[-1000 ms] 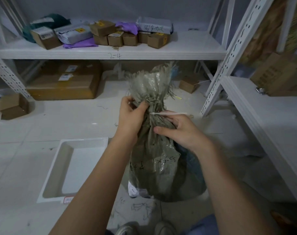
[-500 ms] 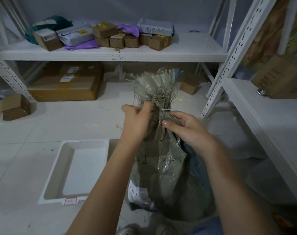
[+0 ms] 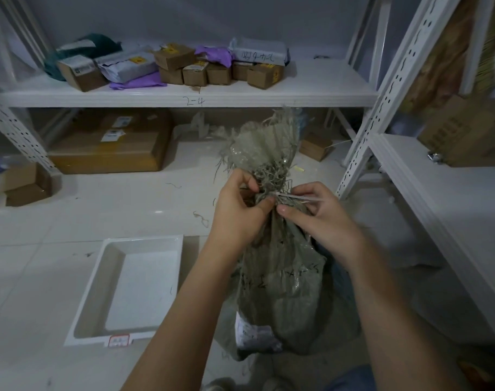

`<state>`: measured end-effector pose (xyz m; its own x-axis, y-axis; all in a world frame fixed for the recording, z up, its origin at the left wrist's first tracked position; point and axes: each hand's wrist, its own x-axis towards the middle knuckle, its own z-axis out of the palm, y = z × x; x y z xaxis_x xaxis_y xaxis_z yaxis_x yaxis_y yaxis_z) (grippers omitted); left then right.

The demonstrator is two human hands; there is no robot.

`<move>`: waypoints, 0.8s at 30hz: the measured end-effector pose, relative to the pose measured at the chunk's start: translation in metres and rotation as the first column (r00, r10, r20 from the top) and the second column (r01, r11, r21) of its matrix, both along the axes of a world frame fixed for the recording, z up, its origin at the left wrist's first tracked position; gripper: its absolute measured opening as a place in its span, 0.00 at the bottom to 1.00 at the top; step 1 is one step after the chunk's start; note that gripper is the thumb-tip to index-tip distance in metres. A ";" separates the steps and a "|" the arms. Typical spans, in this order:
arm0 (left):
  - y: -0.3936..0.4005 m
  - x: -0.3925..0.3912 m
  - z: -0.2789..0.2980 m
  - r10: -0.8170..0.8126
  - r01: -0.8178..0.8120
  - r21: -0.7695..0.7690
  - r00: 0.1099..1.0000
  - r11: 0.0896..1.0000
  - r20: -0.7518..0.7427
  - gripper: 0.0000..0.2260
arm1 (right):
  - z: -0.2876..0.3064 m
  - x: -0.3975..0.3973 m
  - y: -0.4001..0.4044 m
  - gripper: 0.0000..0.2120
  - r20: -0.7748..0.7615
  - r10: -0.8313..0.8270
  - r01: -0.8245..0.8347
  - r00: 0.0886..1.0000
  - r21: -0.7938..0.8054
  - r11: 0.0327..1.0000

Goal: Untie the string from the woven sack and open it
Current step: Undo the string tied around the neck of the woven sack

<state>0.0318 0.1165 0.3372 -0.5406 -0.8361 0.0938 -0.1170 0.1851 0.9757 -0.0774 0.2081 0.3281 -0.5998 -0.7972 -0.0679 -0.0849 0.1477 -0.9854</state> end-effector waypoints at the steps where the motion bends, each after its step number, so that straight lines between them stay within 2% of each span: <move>1: -0.001 0.001 0.000 0.002 -0.002 -0.009 1.000 1.000 -0.016 0.15 | 0.004 -0.001 0.004 0.17 -0.025 -0.033 0.033 0.999 -0.013 0.999; 4: -0.001 0.004 -0.001 0.001 -0.002 -0.033 1.000 0.999 -0.031 0.14 | 0.021 -0.008 0.020 0.27 -0.054 -0.092 0.082 0.994 -0.167 0.983; 7: 0.000 0.003 0.001 0.008 -0.009 -0.090 1.000 0.996 -0.011 0.13 | 0.031 -0.005 0.028 0.15 -0.222 -0.090 0.028 0.971 -0.269 0.963; 9: 0.003 0.002 0.004 0.009 -0.010 -0.130 1.000 0.992 -0.004 0.11 | 0.026 0.000 0.021 0.10 -0.414 -0.100 0.015 0.905 -0.204 0.979; 11: 0.004 0.001 0.005 0.002 -0.001 -0.152 1.000 0.988 0.006 0.09 | 0.019 0.005 0.011 0.09 -0.514 -0.094 0.016 0.853 -0.155 0.988; 15: 0.005 0.000 -0.002 -0.029 0.037 -0.149 0.998 0.988 0.055 0.09 | 0.011 0.005 0.000 0.08 -0.561 -0.130 0.042 0.818 -0.166 0.985; 17: 0.004 0.001 -0.006 -0.058 0.063 -0.138 0.997 0.988 0.043 0.12 | 0.010 0.005 -0.001 0.07 -0.602 -0.146 0.063 0.785 -0.157 0.986; 19: 0.003 0.002 -0.006 -0.093 0.095 -0.166 0.995 0.982 0.019 0.11 | 0.010 0.006 -0.002 0.08 -0.629 -0.160 0.067 0.761 -0.169 0.983; 22: 0.004 0.001 -0.004 -0.106 0.103 -0.197 0.994 0.975 -0.006 0.05 | 0.010 0.007 -0.005 0.09 -0.619 -0.177 0.071 0.765 -0.192 0.979; 24: 0.005 0.000 -0.002 -0.091 0.088 -0.194 0.996 0.977 -0.009 0.07 | 0.010 0.008 -0.006 0.09 -0.613 -0.172 0.069 0.771 -0.189 0.980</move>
<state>0.0314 0.1215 0.3351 -0.6093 -0.7495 0.2588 -0.0744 0.3790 0.9224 -0.0698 0.2023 0.3378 -0.5600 -0.6847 0.4665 -0.6795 0.0574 -0.7314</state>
